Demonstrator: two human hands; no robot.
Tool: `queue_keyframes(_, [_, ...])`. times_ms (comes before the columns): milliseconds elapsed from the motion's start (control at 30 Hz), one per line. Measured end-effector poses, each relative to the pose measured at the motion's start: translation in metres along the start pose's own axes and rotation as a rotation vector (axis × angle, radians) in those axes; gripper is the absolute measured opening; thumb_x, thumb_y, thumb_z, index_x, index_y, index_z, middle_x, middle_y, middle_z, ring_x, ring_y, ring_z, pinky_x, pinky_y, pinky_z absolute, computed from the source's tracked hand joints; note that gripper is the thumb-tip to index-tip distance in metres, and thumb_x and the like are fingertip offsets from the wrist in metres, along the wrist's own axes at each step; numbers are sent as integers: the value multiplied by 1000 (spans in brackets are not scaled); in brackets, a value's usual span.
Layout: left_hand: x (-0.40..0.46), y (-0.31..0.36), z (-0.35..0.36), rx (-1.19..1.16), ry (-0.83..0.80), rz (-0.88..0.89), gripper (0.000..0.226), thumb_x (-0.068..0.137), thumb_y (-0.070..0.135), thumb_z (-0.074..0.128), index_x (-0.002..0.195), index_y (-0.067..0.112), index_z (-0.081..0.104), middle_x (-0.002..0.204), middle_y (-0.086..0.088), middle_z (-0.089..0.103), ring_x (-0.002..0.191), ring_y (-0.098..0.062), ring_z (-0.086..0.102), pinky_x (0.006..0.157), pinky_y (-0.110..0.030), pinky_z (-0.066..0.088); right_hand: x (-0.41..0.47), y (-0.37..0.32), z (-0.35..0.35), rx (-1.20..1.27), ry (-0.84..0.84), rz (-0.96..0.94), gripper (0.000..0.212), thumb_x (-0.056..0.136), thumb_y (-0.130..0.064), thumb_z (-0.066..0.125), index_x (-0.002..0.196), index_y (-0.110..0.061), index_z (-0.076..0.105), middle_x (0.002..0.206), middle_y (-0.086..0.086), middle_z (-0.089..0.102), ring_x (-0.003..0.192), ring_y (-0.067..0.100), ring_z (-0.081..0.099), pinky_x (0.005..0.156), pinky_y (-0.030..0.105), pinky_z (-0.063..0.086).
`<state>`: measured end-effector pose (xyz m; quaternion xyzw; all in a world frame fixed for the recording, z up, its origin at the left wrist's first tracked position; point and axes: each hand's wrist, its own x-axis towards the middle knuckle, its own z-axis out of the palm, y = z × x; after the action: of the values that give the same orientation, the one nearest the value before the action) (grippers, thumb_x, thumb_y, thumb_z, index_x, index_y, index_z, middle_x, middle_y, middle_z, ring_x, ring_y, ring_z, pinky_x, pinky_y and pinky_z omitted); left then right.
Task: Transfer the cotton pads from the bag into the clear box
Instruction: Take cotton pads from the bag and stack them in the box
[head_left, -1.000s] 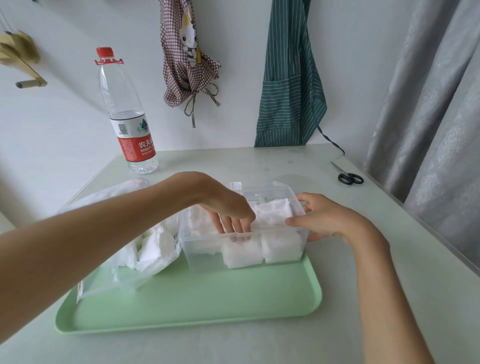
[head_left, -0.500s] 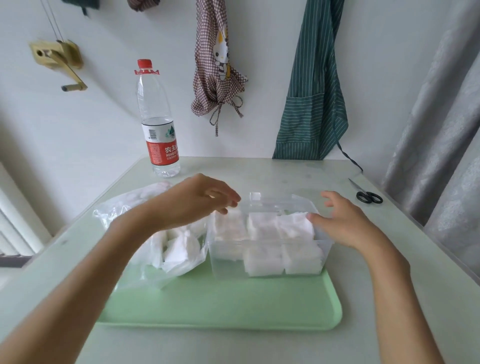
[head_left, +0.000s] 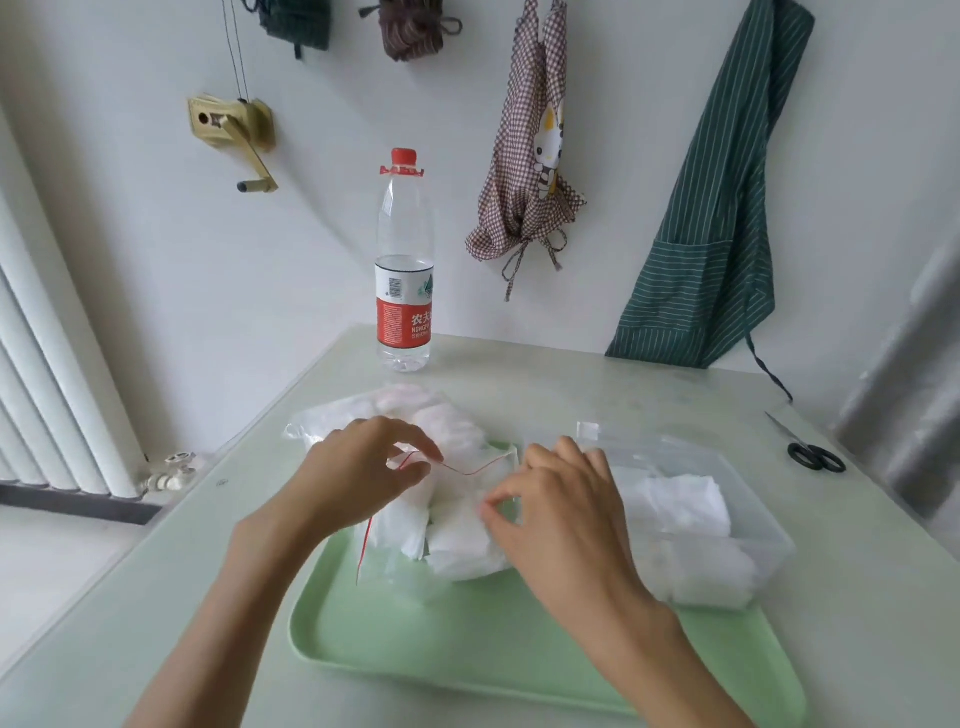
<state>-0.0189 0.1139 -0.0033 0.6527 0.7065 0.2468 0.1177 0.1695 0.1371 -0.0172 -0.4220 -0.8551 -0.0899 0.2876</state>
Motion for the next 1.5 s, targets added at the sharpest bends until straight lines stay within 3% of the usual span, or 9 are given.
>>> queue_keyframes(200, [4,-10,1,-92,3,-7,15,87,27,63,94,38,69,92,16,63,92,-8,62,88,-31,47,5,-16,19,-276,-164,44,45,45,-51,87,41,-17,57,57,4,52,61,25,48,63,37,19])
queue_keyframes(333, [7,-18,2,-141,-30,14,15,86,28,65,95,38,70,97,21,66,92,-7,63,91,-33,48,5,-18,22,-237,-174,2,16,65,-38,79,73,-26,70,82,-2,55,84,22,47,71,34,19])
queue_keyframes(467, [8,-21,1,-153,-48,24,16,84,31,67,96,41,69,104,19,67,95,-6,64,93,-37,48,-2,-20,26,-68,-148,-31,28,44,-26,88,59,-30,65,66,-13,59,73,18,56,69,29,24])
queue_keyframes(633, [8,-20,1,-158,-51,28,16,85,30,66,98,39,69,106,21,67,97,-7,63,95,-37,47,-2,-15,22,165,-166,-108,9,78,-21,69,83,-27,65,78,-9,67,79,15,59,74,22,28])
queue_keyframes(800, [8,-23,2,-163,-50,29,17,85,29,66,99,39,69,105,20,67,96,-8,64,94,-37,48,3,-4,9,500,-65,92,16,85,-28,67,100,-31,67,92,-16,71,82,5,63,74,24,50])
queue_keyframes(1000, [9,-18,-1,-173,-56,41,21,86,31,65,81,50,59,94,25,63,100,-7,63,94,-32,47,10,4,-8,1068,8,386,18,80,-10,73,93,-21,69,82,-4,74,76,5,69,67,15,51])
queue_keyframes(1100, [6,-10,-7,-368,-105,23,6,84,45,59,89,46,63,99,31,61,107,4,57,87,-13,42,10,8,-20,1291,3,507,18,79,-6,72,94,-13,69,74,1,74,64,4,66,60,11,47])
queue_keyframes(1233, [3,14,-19,-606,5,70,49,75,66,39,105,37,67,113,25,63,108,9,56,90,-14,42,7,14,-27,1338,-3,523,19,80,-8,72,97,-12,66,69,0,72,58,2,63,58,10,46])
queue_keyframes(1500, [0,62,1,-467,-108,195,34,79,46,63,111,34,62,98,17,69,88,5,65,77,-14,52,2,42,-40,1253,25,527,22,80,-15,73,100,-16,66,78,3,75,68,7,67,61,16,49])
